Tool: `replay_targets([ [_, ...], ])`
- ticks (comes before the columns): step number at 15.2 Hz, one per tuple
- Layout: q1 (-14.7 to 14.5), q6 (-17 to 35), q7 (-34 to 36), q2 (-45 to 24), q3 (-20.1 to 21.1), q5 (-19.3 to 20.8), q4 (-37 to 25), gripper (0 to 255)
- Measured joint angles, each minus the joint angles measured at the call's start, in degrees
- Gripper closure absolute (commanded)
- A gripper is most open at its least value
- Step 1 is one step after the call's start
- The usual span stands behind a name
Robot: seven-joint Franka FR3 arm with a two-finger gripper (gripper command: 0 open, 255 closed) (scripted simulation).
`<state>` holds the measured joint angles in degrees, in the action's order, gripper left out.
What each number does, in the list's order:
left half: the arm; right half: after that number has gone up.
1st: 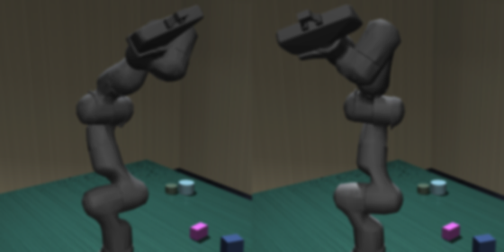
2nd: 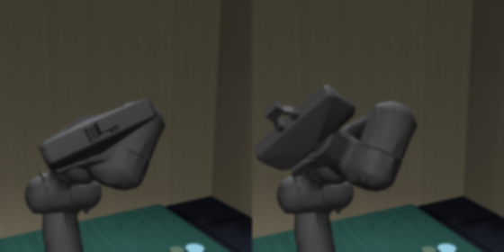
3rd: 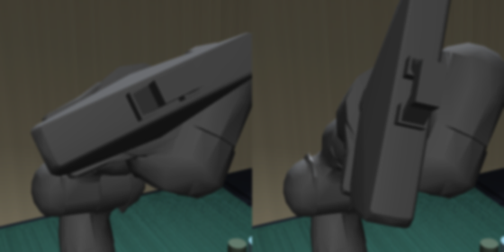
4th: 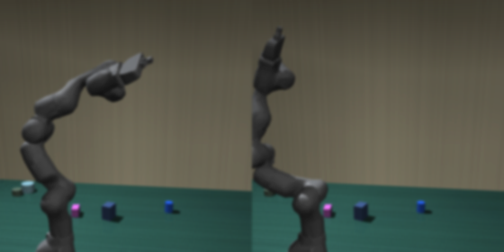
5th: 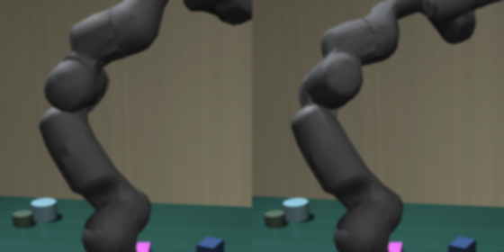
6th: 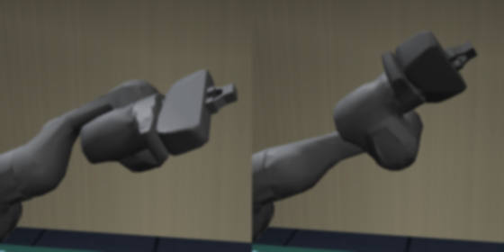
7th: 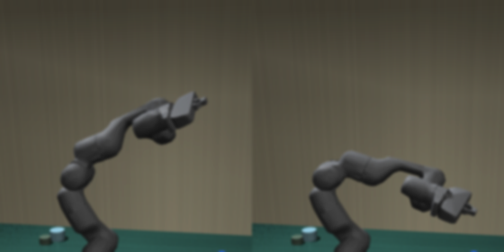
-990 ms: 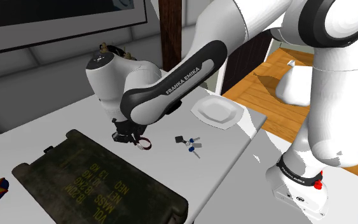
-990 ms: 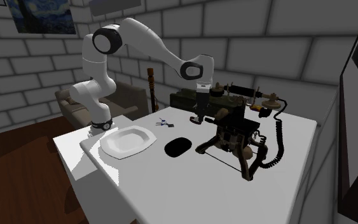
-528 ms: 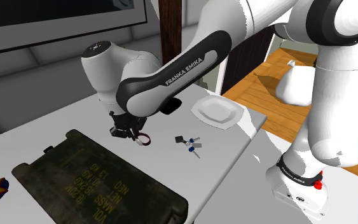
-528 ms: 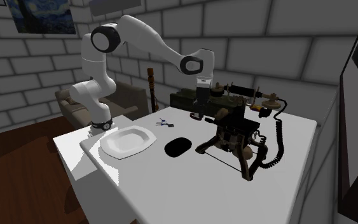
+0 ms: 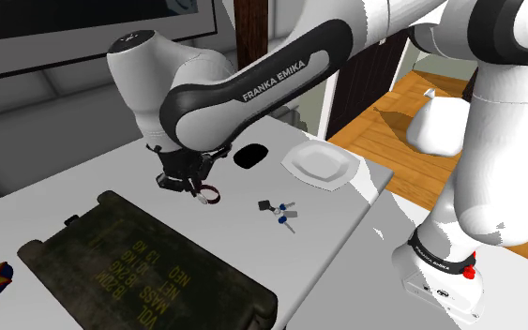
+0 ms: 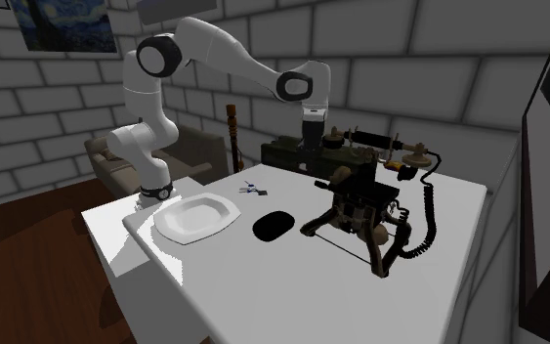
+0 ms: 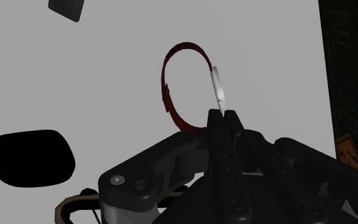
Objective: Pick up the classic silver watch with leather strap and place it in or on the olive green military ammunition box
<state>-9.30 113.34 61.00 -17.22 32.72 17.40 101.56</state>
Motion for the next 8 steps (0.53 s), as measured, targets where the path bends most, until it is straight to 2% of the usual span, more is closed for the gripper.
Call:
replay_targets([
  [8,0.12,-5.33,-1.44,1.68,0.51,-1.45,-4.07,255],
])
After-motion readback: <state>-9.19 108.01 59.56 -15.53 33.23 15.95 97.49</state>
